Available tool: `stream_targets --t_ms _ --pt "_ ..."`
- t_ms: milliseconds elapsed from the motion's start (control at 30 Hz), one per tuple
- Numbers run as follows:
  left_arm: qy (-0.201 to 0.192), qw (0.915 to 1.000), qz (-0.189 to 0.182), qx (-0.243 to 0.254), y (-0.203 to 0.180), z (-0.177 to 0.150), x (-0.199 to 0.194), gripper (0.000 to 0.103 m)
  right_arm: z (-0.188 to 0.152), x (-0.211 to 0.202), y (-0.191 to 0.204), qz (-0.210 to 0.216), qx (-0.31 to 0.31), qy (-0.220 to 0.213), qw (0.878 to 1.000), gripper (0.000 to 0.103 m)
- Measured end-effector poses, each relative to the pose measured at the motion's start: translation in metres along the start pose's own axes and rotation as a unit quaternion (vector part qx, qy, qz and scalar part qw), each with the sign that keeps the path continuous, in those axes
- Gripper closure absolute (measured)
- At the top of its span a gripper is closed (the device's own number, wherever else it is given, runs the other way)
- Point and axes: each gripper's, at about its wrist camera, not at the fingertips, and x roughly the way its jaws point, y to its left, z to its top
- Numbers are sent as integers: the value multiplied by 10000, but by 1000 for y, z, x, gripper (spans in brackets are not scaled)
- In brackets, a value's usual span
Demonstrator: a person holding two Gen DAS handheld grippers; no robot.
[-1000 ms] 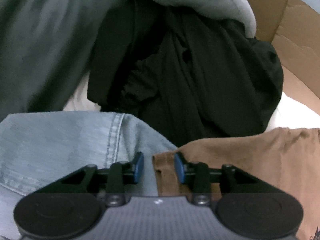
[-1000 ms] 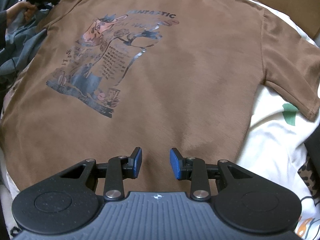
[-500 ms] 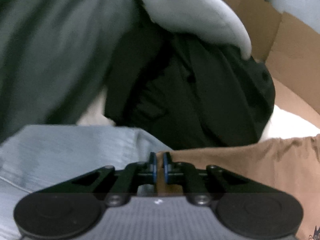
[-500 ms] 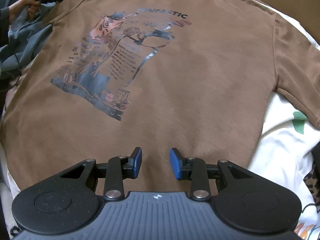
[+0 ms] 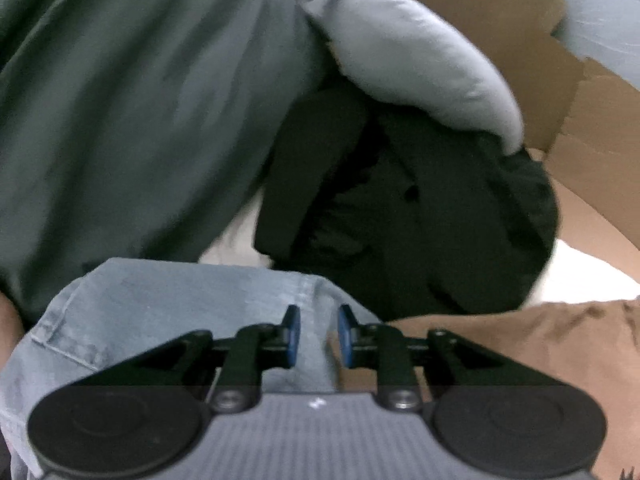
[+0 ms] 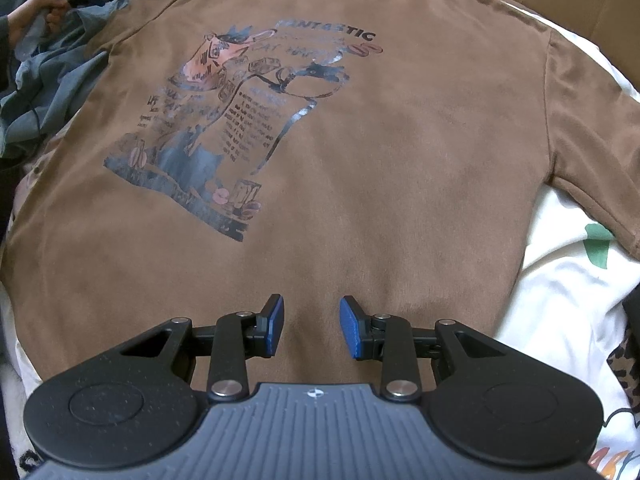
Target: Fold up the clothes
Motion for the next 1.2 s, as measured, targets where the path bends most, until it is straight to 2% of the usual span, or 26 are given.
stream_targets --t_ms 233,333,467,667,867,1067,1200 --pt "255 9984 -395 325 -34 -13 -14 81 3 -8 -5 -75 85 -213 9997 65" --pt "502 9964 -516 439 -42 -22 -6 81 1 -11 -7 -118 103 -248 9996 65" --pt "695 9959 -433 383 -44 -35 17 81 -3 -11 -10 -146 134 -228 9995 65" --pt "627 9971 -257 334 -44 -39 27 81 -9 -4 -15 -180 180 -137 9996 62" --pt "568 9977 -102 351 -45 -32 11 81 -5 -2 -20 -281 272 -241 9989 60" --pt "336 9988 22 356 -45 -23 -16 64 4 -11 -27 -453 447 -567 9964 60" --pt "248 9988 -202 382 -54 -8 -28 63 14 -14 -38 -651 558 -744 9935 60"
